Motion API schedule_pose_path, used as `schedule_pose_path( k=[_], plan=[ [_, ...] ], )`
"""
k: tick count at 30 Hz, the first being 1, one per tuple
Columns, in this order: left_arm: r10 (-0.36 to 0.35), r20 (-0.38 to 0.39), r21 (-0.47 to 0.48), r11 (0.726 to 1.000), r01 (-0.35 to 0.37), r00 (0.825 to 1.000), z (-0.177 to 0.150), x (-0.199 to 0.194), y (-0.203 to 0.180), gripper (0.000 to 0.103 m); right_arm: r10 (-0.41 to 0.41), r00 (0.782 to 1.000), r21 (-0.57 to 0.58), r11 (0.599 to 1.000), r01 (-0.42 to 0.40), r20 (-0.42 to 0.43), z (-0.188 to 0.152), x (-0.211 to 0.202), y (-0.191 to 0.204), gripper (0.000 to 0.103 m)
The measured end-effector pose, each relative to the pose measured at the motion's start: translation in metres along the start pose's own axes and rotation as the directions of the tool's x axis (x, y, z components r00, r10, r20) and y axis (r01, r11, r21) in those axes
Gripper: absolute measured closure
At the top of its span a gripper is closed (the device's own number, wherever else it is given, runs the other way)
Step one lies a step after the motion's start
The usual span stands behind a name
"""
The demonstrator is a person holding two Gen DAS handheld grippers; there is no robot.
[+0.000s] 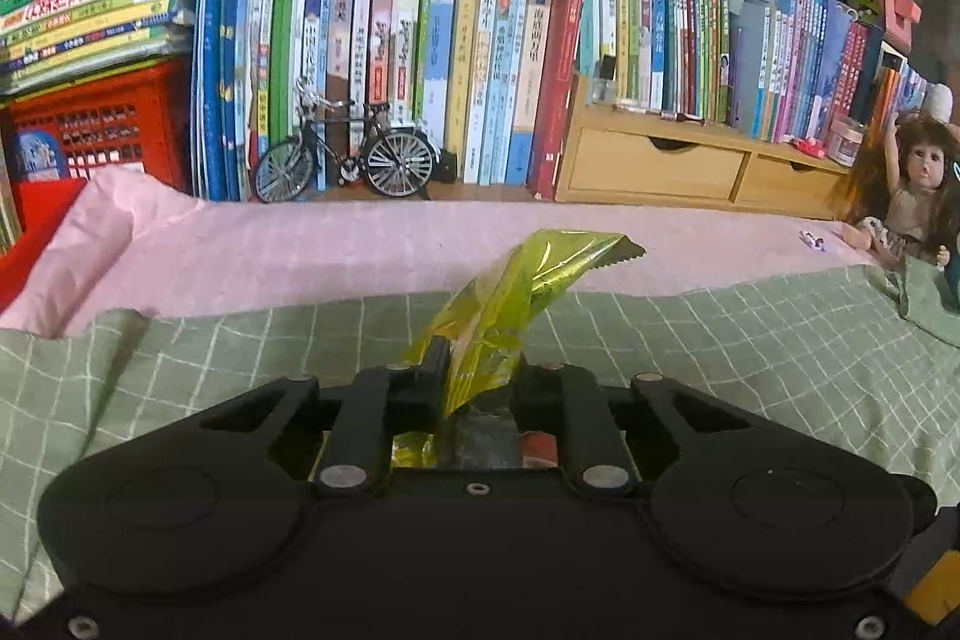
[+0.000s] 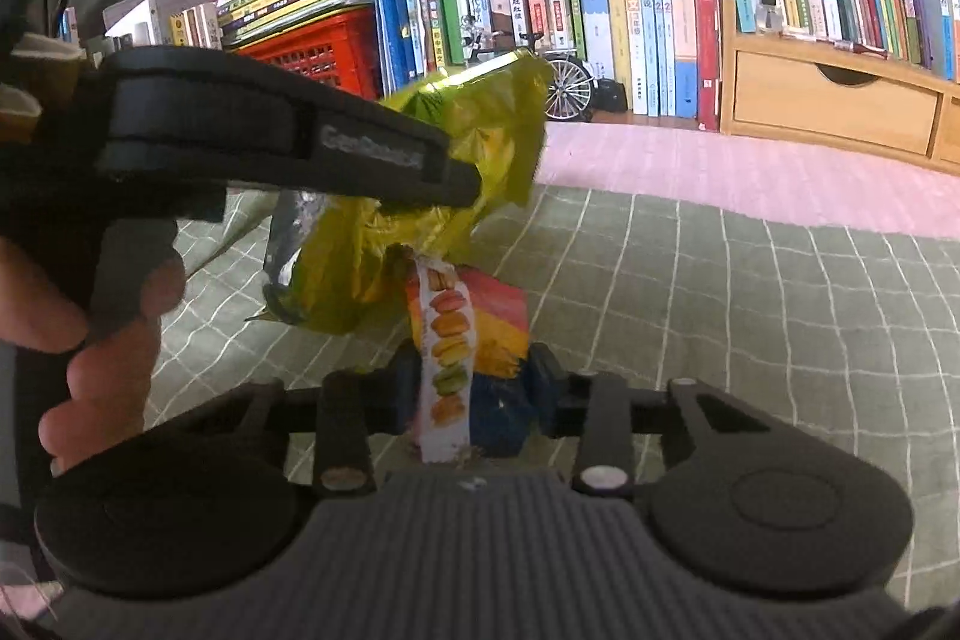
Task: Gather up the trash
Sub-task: 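Grasp the yellow-green foil bag with the left tool while the right tool grasps the macaron-print bag, then carry the foil bag and macaron-print bag down over the black bin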
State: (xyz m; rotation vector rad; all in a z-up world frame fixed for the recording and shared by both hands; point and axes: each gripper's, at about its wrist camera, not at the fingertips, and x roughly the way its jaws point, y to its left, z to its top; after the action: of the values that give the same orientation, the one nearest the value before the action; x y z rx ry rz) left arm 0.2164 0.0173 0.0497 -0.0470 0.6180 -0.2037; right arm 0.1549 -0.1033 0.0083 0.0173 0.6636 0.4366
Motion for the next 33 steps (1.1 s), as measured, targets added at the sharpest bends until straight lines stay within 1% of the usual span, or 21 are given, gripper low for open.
schedule_pose_path(
  k=[1, 4, 7, 15, 18, 22, 33],
  plan=[
    [0.002, 0.006, -0.003, 1.000, -0.002, 1.000, 0.000, -0.003, 0.001, 0.087, -0.005, 1.000, -0.003, 1.000, 0.005, 0.001, -0.001, -0.002, 0.000, 0.068],
    [0.003, 0.022, -0.016, 1.000, -0.002, 1.000, 0.001, -0.013, 0.002, 0.087, -0.017, 1.000, 0.002, 1.000, 0.017, 0.006, -0.003, -0.010, -0.003, 0.071],
    [0.012, 0.040, -0.006, 1.000, -0.011, 0.999, -0.001, -0.025, -0.001, 0.088, -0.022, 1.000, 0.014, 1.000, 0.022, 0.015, -0.004, -0.021, -0.008, 0.071],
    [-0.011, 0.077, 0.026, 1.000, 0.009, 0.997, -0.013, -0.069, -0.022, 0.088, -0.025, 0.999, 0.024, 0.999, 0.024, 0.044, -0.008, -0.062, -0.013, 0.071],
    [-0.026, 0.085, 0.054, 0.998, 0.022, 0.996, -0.025, -0.084, -0.034, 0.088, -0.031, 0.998, 0.020, 0.999, 0.030, 0.053, -0.013, -0.079, -0.014, 0.071],
    [-0.058, 0.084, 0.061, 0.997, 0.053, 0.995, -0.041, -0.102, -0.047, 0.088, -0.053, 0.997, 0.015, 0.999, 0.052, 0.062, -0.024, -0.102, -0.016, 0.071],
    [-0.092, 0.098, 0.129, 0.988, 0.079, 0.991, -0.080, -0.149, -0.079, 0.088, -0.068, 0.995, 0.049, 0.997, 0.065, 0.079, -0.050, -0.155, -0.031, 0.071]
  ],
)
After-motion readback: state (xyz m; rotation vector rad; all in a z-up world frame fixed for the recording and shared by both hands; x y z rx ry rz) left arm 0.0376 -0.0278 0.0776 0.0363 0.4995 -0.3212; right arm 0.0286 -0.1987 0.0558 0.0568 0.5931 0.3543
